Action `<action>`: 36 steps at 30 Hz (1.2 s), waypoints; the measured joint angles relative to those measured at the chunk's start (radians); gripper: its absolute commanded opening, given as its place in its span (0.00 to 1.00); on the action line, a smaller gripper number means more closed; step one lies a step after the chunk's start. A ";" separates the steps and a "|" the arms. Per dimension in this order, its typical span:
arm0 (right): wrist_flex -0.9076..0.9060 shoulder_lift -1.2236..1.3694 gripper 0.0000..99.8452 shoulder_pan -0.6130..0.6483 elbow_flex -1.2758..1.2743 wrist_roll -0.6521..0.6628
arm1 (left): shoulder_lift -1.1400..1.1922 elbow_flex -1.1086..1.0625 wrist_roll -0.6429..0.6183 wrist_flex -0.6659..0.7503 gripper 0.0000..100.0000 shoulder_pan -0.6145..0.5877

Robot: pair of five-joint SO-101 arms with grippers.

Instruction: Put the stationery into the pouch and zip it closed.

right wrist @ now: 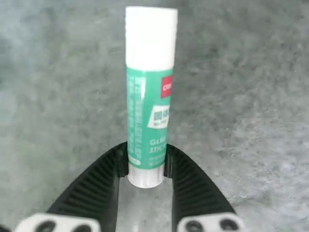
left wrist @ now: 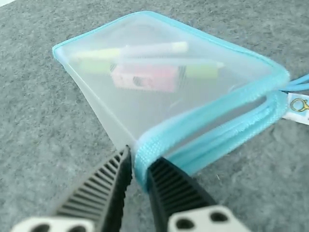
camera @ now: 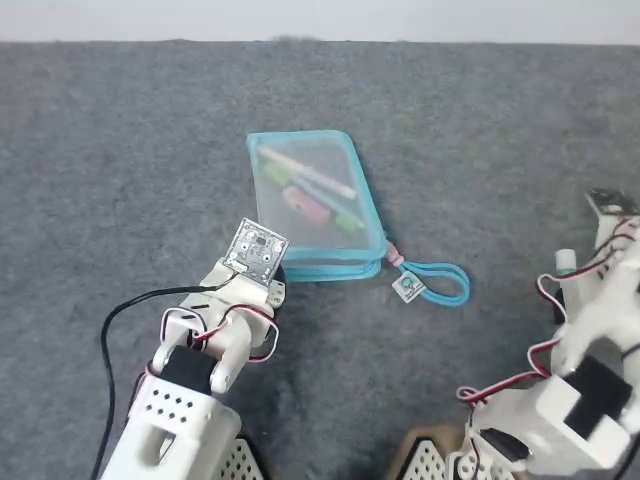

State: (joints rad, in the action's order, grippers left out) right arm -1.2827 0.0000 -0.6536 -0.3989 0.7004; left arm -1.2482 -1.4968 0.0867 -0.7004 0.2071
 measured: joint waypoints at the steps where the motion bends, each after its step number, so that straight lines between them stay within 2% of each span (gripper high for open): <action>1: -0.032 -0.012 0.01 0.014 0.015 0.011 | 0.000 0.000 0.000 0.000 0.01 0.000; 4: -0.138 -0.106 0.01 0.109 0.032 0.020 | 0.000 0.000 0.000 0.000 0.01 0.000; 7: -0.258 -0.255 0.01 0.275 0.028 0.008 | 0.000 0.000 0.000 0.000 0.01 0.000; 13: -0.382 -0.626 0.01 0.795 -0.143 -0.109 | 0.000 0.000 0.000 0.000 0.01 0.000; 16: -0.390 -0.686 0.01 1.053 -0.195 -0.201 | 0.000 0.000 0.000 0.000 0.01 0.000; 18: -0.390 -0.677 0.01 1.158 -0.195 -0.241 | 0.000 0.000 0.000 0.000 0.01 0.000; 25: -0.316 -0.402 0.01 1.221 -0.106 -0.275 | 0.000 0.000 0.000 0.000 0.01 0.000; 36: -0.311 0.071 0.01 1.224 0.341 -0.408 | 0.000 0.000 -0.005 0.000 0.01 0.023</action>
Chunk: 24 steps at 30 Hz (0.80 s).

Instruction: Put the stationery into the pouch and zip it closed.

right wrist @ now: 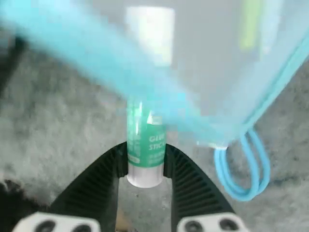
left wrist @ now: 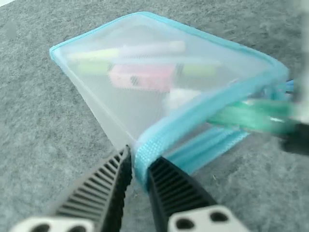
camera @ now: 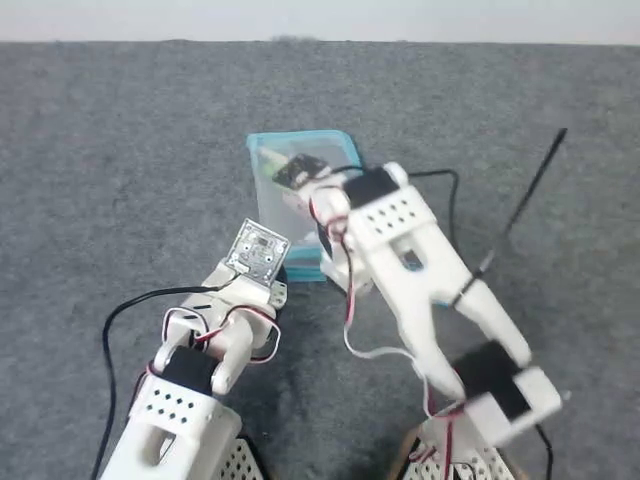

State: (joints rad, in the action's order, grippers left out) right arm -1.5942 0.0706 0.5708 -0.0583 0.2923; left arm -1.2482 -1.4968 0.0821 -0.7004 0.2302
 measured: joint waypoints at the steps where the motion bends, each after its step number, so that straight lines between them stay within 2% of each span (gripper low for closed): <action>1: -0.005 0.035 0.01 0.000 0.040 -0.006 | 0.000 0.000 0.000 0.000 0.01 0.005; 4: -0.052 0.121 0.03 0.000 0.152 -0.032 | 0.000 0.000 -0.003 0.000 0.01 0.011; 10: -0.153 0.204 0.25 0.021 0.356 -0.091 | 0.000 0.002 -0.003 0.000 0.01 0.011; 18: -0.157 0.206 0.23 0.046 0.402 -0.101 | 0.000 0.002 -0.003 0.008 0.01 0.011; 24: -0.157 0.041 0.23 0.038 0.407 -0.098 | 0.000 0.002 0.003 0.000 0.01 0.011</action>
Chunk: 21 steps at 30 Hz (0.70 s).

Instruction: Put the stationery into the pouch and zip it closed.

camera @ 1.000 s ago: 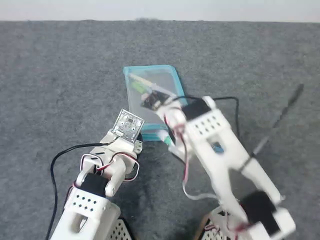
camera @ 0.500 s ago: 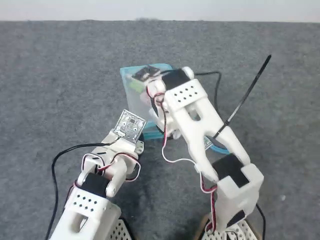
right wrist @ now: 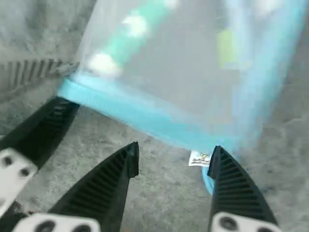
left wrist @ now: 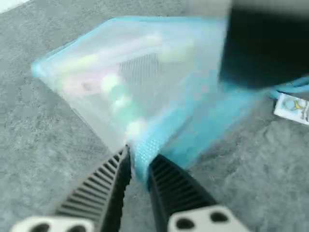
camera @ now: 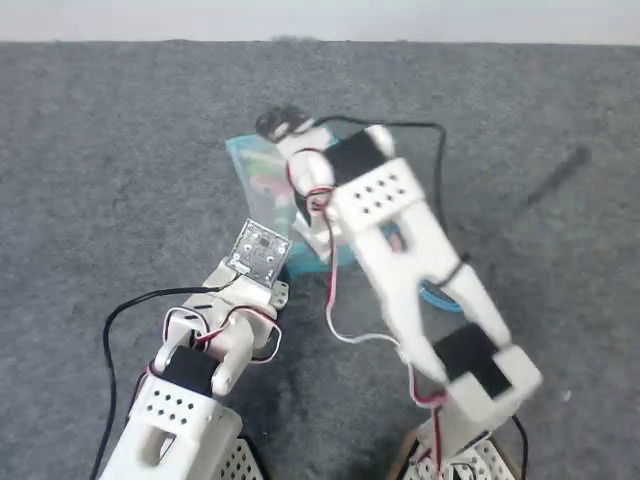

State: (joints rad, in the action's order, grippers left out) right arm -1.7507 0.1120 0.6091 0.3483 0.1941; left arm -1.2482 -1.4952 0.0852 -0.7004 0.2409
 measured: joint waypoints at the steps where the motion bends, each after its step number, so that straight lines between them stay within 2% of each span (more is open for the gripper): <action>1: 0.000 -0.037 0.23 -0.006 0.000 0.005 | 0.000 -0.002 0.002 0.000 0.01 0.002; 5: 0.017 -0.187 0.23 -0.077 -0.124 0.064 | 0.000 -0.002 0.002 0.000 0.01 0.003; 12: 0.334 -0.427 0.23 -0.281 -0.698 0.184 | 0.000 -0.002 0.002 0.000 0.01 0.003; 17: 0.575 -0.505 0.23 -0.299 -1.071 0.236 | 0.000 -0.002 0.002 0.000 0.01 0.003; 21: 0.753 -0.509 0.23 -0.301 -1.220 0.242 | 0.000 -0.002 0.002 0.000 0.01 0.003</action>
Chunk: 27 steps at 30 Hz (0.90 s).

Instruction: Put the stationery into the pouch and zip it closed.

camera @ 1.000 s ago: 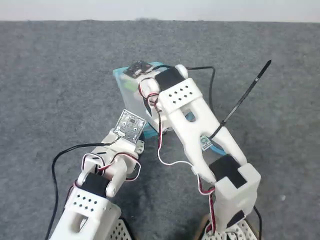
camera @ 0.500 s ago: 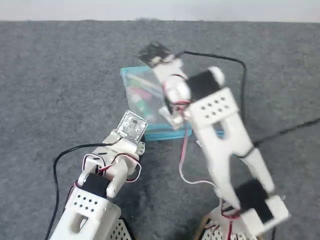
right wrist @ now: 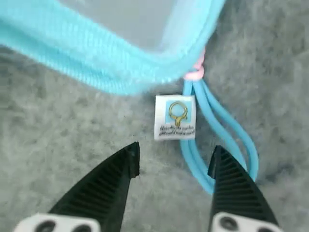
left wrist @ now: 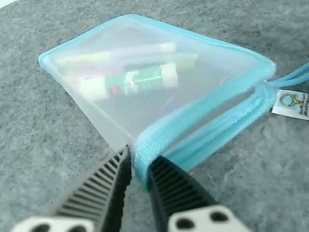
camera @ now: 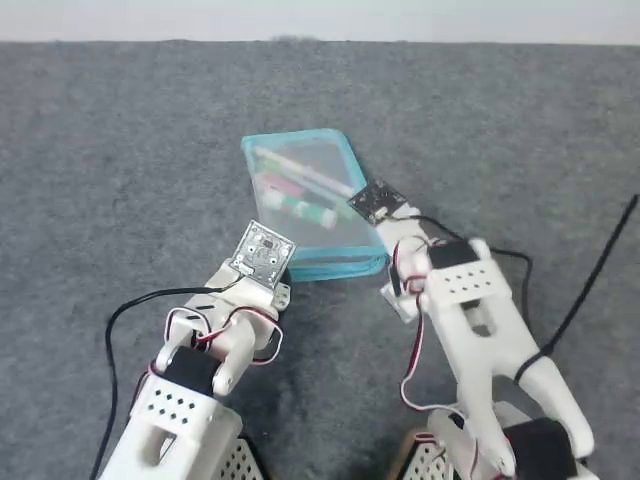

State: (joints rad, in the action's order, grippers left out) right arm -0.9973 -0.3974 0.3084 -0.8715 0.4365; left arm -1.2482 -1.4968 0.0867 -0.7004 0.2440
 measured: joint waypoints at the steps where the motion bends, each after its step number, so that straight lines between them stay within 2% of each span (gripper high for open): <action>1: 0.038 -0.002 0.23 0.002 -0.023 0.002 | 0.000 0.000 0.000 0.000 0.01 0.000; 12: 0.423 0.009 0.23 0.058 -0.091 -0.035 | 0.000 0.000 -0.005 0.000 0.01 0.000; 18: 0.618 0.187 0.23 0.064 -0.091 -0.043 | 0.000 0.000 -0.008 0.000 0.01 0.000; 20: 0.661 0.247 0.19 0.066 -0.091 -0.046 | 0.000 0.000 -0.008 0.000 0.01 0.000; 24: 0.680 0.299 0.00 0.071 -0.091 -0.046 | 0.000 0.000 -0.008 0.000 0.01 0.000; 27: 0.660 0.290 0.02 0.069 -0.091 -0.046 | 0.000 0.000 -0.008 0.000 0.01 0.000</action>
State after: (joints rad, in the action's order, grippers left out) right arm -0.3376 -0.1074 0.3775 -0.9620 0.3905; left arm -1.2482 -1.4968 0.0790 -0.7004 0.2440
